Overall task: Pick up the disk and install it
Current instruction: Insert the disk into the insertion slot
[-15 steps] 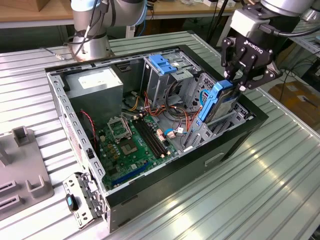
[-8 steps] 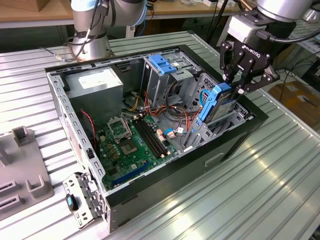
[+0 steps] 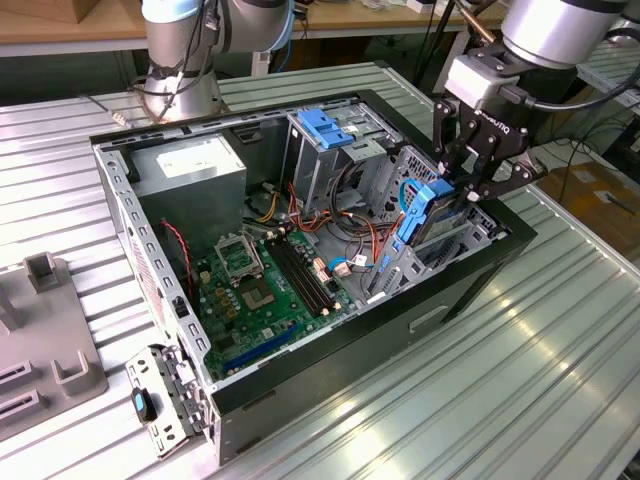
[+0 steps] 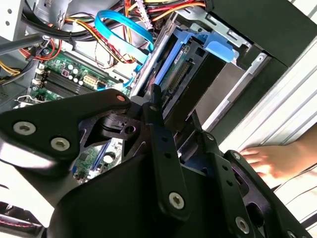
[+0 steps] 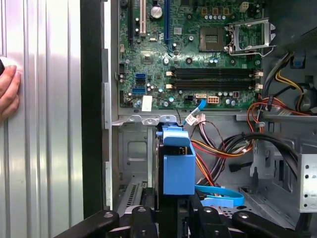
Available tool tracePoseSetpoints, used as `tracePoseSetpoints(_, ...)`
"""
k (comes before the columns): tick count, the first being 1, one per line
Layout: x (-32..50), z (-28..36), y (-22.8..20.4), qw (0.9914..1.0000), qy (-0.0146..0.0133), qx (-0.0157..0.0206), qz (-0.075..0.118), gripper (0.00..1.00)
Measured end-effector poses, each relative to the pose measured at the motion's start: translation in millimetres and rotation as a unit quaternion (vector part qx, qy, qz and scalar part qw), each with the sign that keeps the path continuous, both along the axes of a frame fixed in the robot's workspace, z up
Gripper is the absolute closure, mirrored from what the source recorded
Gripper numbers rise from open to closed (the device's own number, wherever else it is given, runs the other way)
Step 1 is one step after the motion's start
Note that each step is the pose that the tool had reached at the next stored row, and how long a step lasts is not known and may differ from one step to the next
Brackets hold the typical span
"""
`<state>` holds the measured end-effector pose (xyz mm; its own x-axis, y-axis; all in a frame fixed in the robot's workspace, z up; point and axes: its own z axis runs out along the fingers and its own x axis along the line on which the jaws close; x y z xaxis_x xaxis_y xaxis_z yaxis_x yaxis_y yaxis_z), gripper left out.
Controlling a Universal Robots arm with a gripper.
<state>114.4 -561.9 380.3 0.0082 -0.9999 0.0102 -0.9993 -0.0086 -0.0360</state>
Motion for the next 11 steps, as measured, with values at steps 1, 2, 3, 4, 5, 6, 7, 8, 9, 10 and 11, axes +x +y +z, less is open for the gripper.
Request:
tracePoseSetpoints(1,0.0,-1.9,-0.1,1.00000,-0.0002,0.0000,0.000,0.65)
tracePoseSetpoints(2,0.0,-3.7,-0.2,1.00000,-0.0004,0.0001,0.000,0.65)
tracePoseSetpoints(3,-0.1,-6.2,-0.4,1.00000,-0.0006,0.0000,0.000,0.65)
tracePoseSetpoints(4,-0.1,-9.5,-0.5,1.00000,-0.0009,0.0000,0.000,0.65)
tracePoseSetpoints(5,-0.1,-11.2,-0.6,1.00000,-0.0011,-0.0001,0.000,0.65)
tracePoseSetpoints(6,-0.2,-13.1,-0.7,1.00000,-0.0013,0.0002,0.000,0.65)
tracePoseSetpoints(7,-0.2,-16.2,-0.8,1.00000,-0.0017,0.0001,0.000,0.65)
tracePoseSetpoints(8,-0.2,-18.6,-1.0,1.00000,-0.0021,0.0000,0.000,0.65)
tracePoseSetpoints(9,-0.2,-19.3,-1.0,1.00000,-0.0022,0.0001,0.000,0.65)
tracePoseSetpoints(10,-0.2,-19.3,-1.0,1.00000,-0.0023,0.0000,0.000,0.65)
tracePoseSetpoints(11,-0.2,-19.3,-1.0,1.00000,-0.0022,-0.0001,0.000,0.65)
